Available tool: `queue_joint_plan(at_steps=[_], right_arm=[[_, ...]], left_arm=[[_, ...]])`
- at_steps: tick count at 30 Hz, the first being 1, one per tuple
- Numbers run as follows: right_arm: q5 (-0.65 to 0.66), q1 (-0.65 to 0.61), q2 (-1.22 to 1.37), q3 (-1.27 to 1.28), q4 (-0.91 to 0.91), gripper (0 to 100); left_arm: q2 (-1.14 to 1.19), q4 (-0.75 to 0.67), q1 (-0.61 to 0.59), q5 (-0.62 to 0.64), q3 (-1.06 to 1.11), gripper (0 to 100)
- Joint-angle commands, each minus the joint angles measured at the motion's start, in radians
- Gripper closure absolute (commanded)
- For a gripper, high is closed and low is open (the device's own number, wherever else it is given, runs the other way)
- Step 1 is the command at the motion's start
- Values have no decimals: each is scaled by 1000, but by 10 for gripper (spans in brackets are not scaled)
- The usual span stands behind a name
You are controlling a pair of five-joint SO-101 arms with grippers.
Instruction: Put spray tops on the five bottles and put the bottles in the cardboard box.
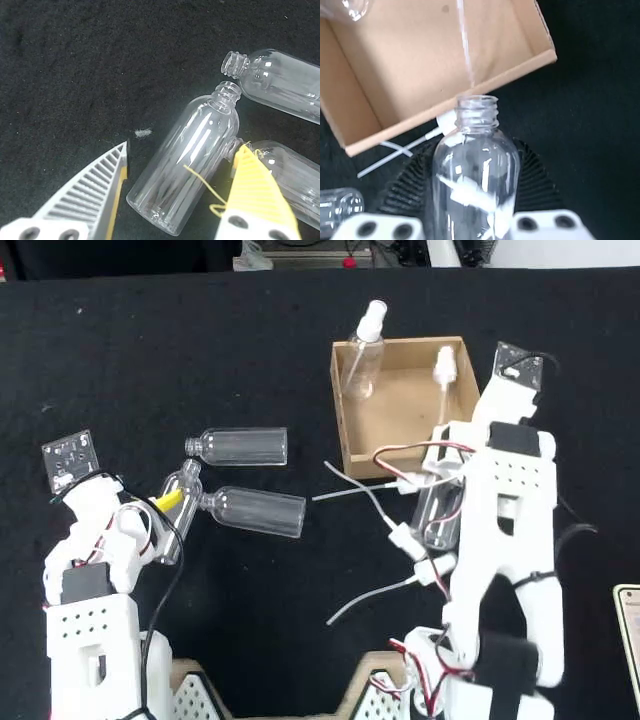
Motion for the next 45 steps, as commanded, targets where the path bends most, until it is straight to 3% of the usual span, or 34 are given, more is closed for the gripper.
queue_joint_plan(at_steps=[1, 5, 12, 17, 27, 38, 45], right_arm=[[14, 28, -96, -4, 58, 942], [17, 72, -179, -1, 97, 941], [192, 258, -328, 16, -6, 941], [241, 371, -355, 186, -299, 942], [242, 479, -463, 555, -847, 942], [331, 489, -446, 1066, -1800, 939], [333, 496, -395, 1110, -1870, 938]], left_arm=[[-11, -21, -8, 5, -18, 675], [-11, -21, -8, 5, -18, 675], [-11, -21, -8, 5, -16, 675], [-11, -21, -8, 5, -16, 675], [-11, -21, -2, 6, -13, 675], [-11, -23, -2, 8, -12, 675], [-11, -21, -4, 8, -10, 675]])
